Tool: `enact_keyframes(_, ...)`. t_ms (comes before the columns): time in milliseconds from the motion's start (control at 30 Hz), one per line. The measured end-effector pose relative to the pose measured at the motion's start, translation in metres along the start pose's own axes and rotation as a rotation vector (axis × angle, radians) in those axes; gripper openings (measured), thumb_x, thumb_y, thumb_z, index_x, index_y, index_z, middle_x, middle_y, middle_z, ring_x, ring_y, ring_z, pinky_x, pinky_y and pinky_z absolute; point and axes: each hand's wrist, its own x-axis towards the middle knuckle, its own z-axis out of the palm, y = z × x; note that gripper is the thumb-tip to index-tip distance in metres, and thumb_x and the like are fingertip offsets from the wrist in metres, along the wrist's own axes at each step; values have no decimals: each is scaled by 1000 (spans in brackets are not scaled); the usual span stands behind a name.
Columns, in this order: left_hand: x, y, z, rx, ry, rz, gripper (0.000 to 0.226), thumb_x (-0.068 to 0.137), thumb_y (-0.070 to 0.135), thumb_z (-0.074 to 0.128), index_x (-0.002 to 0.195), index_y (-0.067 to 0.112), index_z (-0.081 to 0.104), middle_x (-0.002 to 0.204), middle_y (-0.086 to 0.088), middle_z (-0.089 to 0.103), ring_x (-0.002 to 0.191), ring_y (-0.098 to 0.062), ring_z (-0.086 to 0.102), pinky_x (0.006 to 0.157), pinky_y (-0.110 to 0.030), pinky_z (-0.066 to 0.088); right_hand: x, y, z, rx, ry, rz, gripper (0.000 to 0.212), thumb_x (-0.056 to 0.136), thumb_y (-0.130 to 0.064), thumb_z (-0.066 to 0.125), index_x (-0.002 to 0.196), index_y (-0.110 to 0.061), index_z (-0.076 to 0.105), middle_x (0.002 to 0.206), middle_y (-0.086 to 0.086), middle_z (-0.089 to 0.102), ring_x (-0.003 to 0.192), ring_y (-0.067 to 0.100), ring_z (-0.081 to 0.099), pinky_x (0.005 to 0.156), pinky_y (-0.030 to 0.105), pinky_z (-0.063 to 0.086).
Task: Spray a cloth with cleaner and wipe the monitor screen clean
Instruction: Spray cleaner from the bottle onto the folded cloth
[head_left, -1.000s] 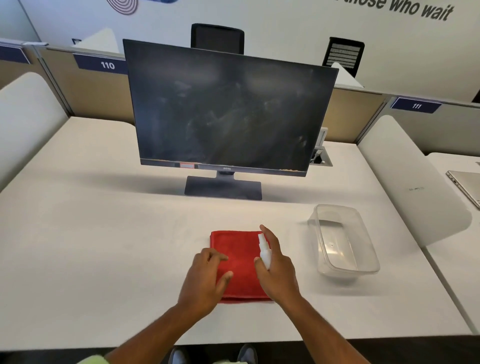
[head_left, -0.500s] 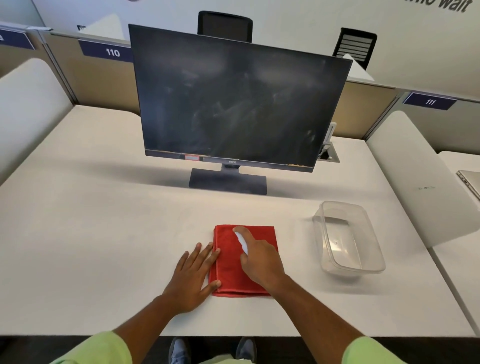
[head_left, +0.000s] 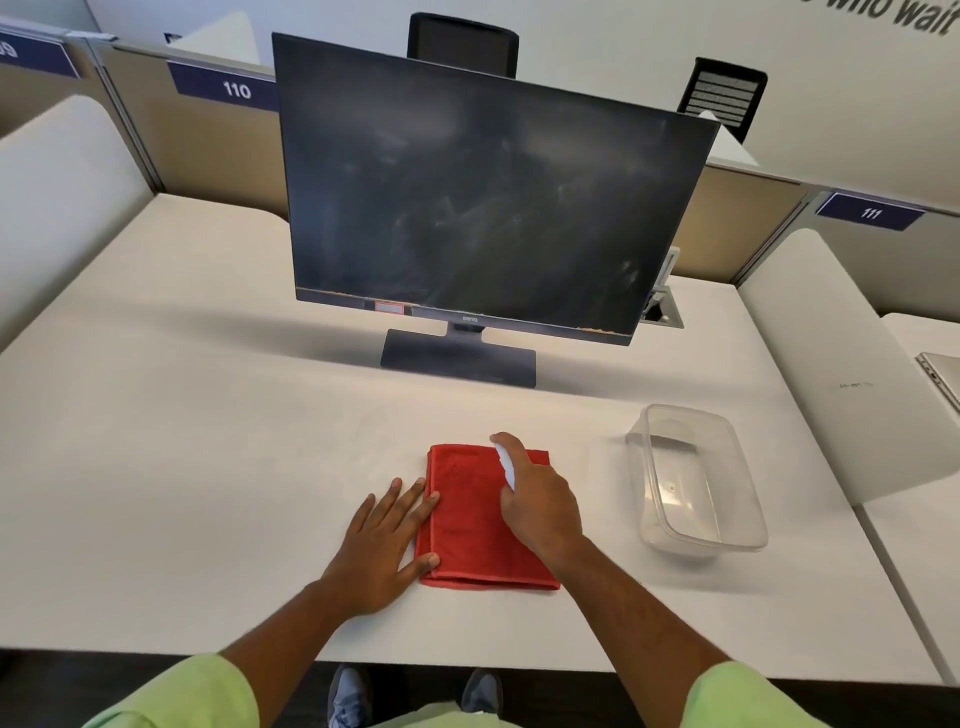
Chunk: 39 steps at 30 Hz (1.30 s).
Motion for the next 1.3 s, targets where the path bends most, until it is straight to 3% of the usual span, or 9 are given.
enact_keyframes(233, 0, 2, -2, -10, -4, -2, 79, 90, 82, 12, 155, 45, -13, 164, 16, -20, 150, -12, -27, 124, -42, -10, 1, 28, -13, -33, 2, 74, 54, 102, -16, 56, 149, -35, 36, 95, -1, 76, 69, 15, 66, 69, 27, 59)
enact_keyframes(367, 1, 1, -1, -6, -11, -2, 79, 89, 83, 10, 155, 46, -14, 163, 16, -21, 150, -12, -27, 124, -43, -10, -5, 38, -18, -13, 24, 108, 56, 103, -16, 56, 152, -33, 35, 100, 1, 76, 72, 16, 64, 70, 24, 53)
enact_keyframes(567, 1, 0, 1, 3, -13, -2, 78, 91, 82, 12, 154, 46, -17, 163, 16, -23, 149, -11, -29, 123, -41, -12, -15, 49, -11, 6, 44, 189, 59, 102, -16, 52, 153, -39, 31, 81, -2, 65, 76, 26, 69, 69, 35, 55)
enact_keyframes(767, 2, -1, 3, 0, -5, 2, 79, 91, 82, 13, 155, 45, -16, 163, 16, -22, 149, -11, -28, 124, -43, -9, -30, 60, -7, 31, -5, 237, 60, 94, -12, 53, 141, -41, 31, 70, -5, 58, 65, 25, 64, 65, 39, 57)
enact_keyframes(1000, 2, -1, 3, 6, -12, 0, 80, 89, 83, 9, 154, 45, -18, 162, 16, -24, 149, -12, -29, 124, -43, -10, -26, 57, -9, 18, 22, 86, 64, 104, -25, 52, 155, -48, 21, 91, -2, 75, 74, 18, 70, 74, 37, 62)
enact_keyframes(1300, 2, -1, 3, -9, -5, 6, 80, 91, 82, 12, 156, 43, -13, 165, 13, -18, 151, -15, -24, 125, -46, -6, -24, 29, -5, -26, 21, -37, 57, 104, -21, 55, 149, -46, 31, 87, -4, 73, 62, 11, 61, 66, 24, 53)
